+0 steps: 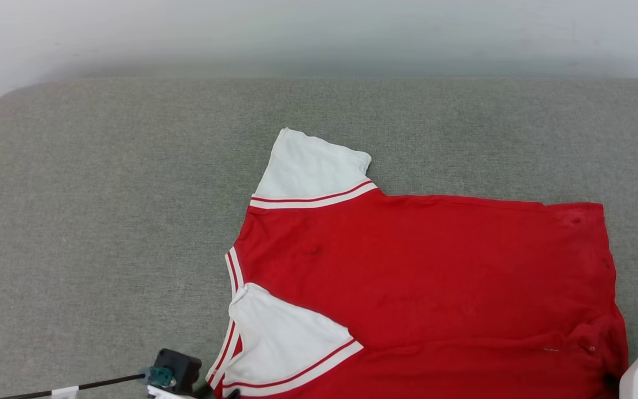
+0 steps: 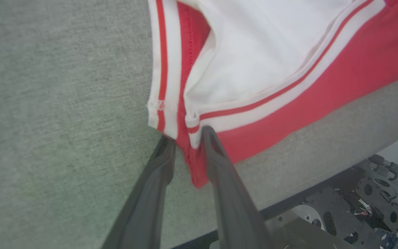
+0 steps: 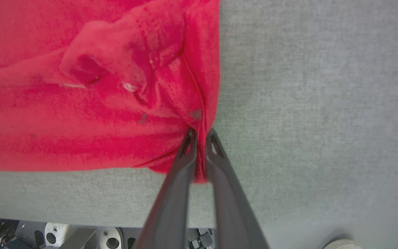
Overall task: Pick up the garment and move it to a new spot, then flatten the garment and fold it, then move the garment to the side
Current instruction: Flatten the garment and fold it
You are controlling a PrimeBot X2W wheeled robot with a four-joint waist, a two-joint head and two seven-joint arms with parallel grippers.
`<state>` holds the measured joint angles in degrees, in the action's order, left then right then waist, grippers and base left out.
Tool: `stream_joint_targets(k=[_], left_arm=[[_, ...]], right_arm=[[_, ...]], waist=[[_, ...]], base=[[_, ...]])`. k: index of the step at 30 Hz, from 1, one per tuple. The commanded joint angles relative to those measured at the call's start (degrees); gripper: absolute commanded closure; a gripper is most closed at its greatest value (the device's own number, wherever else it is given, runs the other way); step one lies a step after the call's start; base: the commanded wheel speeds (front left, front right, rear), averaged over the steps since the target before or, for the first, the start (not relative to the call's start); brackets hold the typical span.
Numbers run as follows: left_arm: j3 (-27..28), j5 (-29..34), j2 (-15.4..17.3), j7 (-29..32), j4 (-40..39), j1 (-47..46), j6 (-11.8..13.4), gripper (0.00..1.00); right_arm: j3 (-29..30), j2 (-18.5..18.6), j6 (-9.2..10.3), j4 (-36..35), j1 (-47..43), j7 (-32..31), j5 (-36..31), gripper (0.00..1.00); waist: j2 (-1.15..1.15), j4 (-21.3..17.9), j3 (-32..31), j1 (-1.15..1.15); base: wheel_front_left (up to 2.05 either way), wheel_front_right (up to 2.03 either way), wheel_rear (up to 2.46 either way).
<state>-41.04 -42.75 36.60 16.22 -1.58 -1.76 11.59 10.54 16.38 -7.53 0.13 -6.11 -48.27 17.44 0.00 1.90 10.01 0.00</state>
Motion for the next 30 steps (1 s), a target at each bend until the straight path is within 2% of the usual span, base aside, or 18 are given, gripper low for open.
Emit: stream_joint_targets(k=[1,6,13,18,25,30], left_arm=[[0.38,0.67,-0.10,-0.64,1.16,-1.30,0.00,0.00],[3.17,0.97,-1.71,-8.69,-0.18,-2.94,-1.27,0.00],[7.16,4.51,-2.10,-20.75,-2.26,-5.81,-2.27,0.00],[9.70,5.95,-3.99,-28.92,-2.36,-6.84,-2.47,0.00],[13.49,7.75,-7.64,-31.34,-2.43,-6.27,-2.57,0.00],[16.57,12.91,-10.16,-31.48,-4.14,-5.89,-3.36,0.00]], right_arm=[[-0.58,0.56,0.08,0.13,0.88,0.61,0.53,0.00],[-0.60,2.04,0.08,-1.35,2.22,3.50,3.08,0.00],[-0.61,4.12,0.07,-6.21,5.15,12.52,3.24,0.00],[-0.18,1.30,0.07,-7.94,7.94,23.71,3.78,0.00],[-2.04,-0.74,0.08,-8.55,7.36,38.99,3.49,0.00],[-2.02,-3.44,0.06,-9.81,6.41,47.33,1.95,0.00]], waist=[[0.00,0.07,-0.13,0.00],[0.00,0.35,-0.90,0.00],[0.00,0.39,-1.75,0.00],[0.00,0.14,-2.08,0.00],[0.00,-0.05,-2.25,0.00],[0.00,-0.22,-1.96,0.00]], base=[[0.00,0.00,0.00],[0.00,0.00,0.00],[0.00,0.00,0.00],[0.00,0.00,0.00],[0.00,0.00,0.00],[0.00,0.00,0.00]])
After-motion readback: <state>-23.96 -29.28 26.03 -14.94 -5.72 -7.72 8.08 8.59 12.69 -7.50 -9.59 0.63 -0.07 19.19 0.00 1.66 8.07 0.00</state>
